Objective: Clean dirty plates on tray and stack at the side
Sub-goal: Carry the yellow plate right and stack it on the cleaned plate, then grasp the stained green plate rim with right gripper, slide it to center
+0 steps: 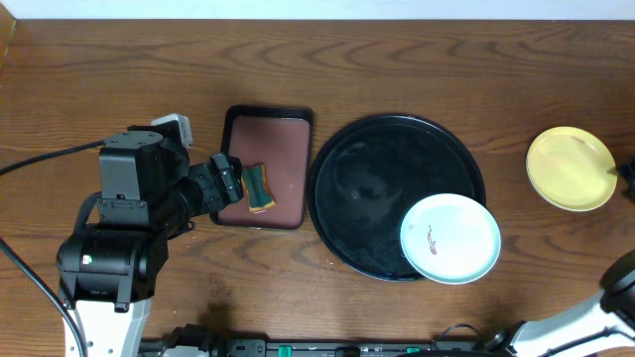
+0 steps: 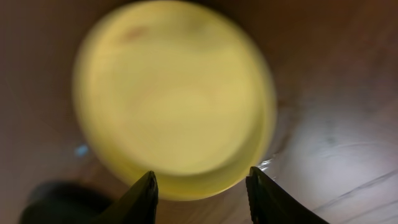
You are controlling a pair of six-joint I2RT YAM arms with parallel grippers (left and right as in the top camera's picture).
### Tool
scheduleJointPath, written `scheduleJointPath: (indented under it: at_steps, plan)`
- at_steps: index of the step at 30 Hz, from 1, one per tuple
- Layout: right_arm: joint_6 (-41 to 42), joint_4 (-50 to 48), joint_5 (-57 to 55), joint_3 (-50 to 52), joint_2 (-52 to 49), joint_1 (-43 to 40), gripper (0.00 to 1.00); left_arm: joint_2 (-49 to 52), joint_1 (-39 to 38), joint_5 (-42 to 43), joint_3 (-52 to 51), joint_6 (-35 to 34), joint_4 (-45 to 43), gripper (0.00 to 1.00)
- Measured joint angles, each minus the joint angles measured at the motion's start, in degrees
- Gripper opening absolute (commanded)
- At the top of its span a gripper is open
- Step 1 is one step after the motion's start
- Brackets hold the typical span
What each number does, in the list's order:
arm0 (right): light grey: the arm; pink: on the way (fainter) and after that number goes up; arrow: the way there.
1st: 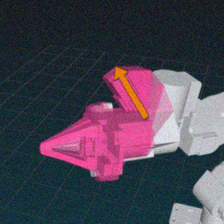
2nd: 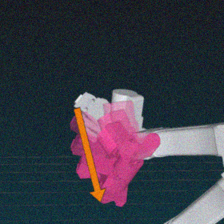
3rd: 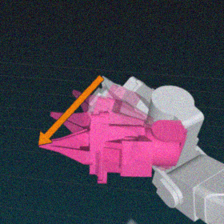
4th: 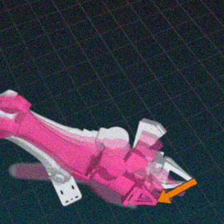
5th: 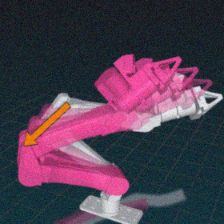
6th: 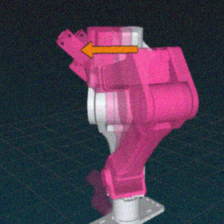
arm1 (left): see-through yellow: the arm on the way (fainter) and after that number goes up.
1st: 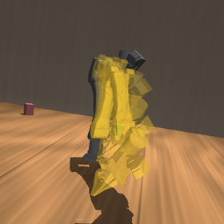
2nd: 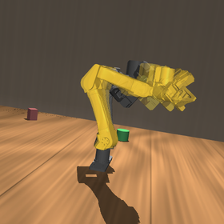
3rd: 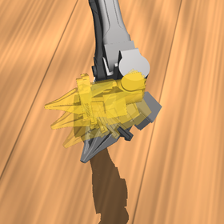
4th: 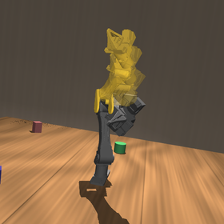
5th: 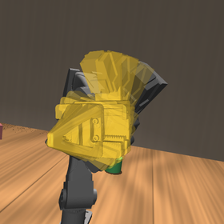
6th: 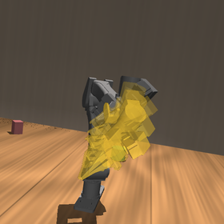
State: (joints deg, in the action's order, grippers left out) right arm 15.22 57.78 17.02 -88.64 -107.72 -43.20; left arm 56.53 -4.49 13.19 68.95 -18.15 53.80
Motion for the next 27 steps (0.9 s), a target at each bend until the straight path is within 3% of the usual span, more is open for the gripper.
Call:
scheduleJointPath:
  at_steps: [7, 13, 20, 27]
  plan:
    - [-3.45, 10.19, 2.93, -0.24, 13.75, 14.43, 0.45, 0.00, 0.00, 0.00, 0.00, 0.00, 0.00, 0.84]
    - [-5.25, 17.59, -4.87, 0.74, 15.19, 30.64, 0.45, 0.00, 0.00, 0.00, 0.00, 0.00, 0.00, 0.84]
    - [-5.40, 11.56, -14.23, 14.23, 15.13, 42.75, 0.48, 0.00, 0.00, 0.00, 0.00, 0.00, 0.00, 0.84]
    - [-3.72, 5.75, -20.98, 28.55, 14.73, 44.48, 0.50, 0.00, 0.00, 0.00, 0.00, 0.00, 0.00, 0.84]
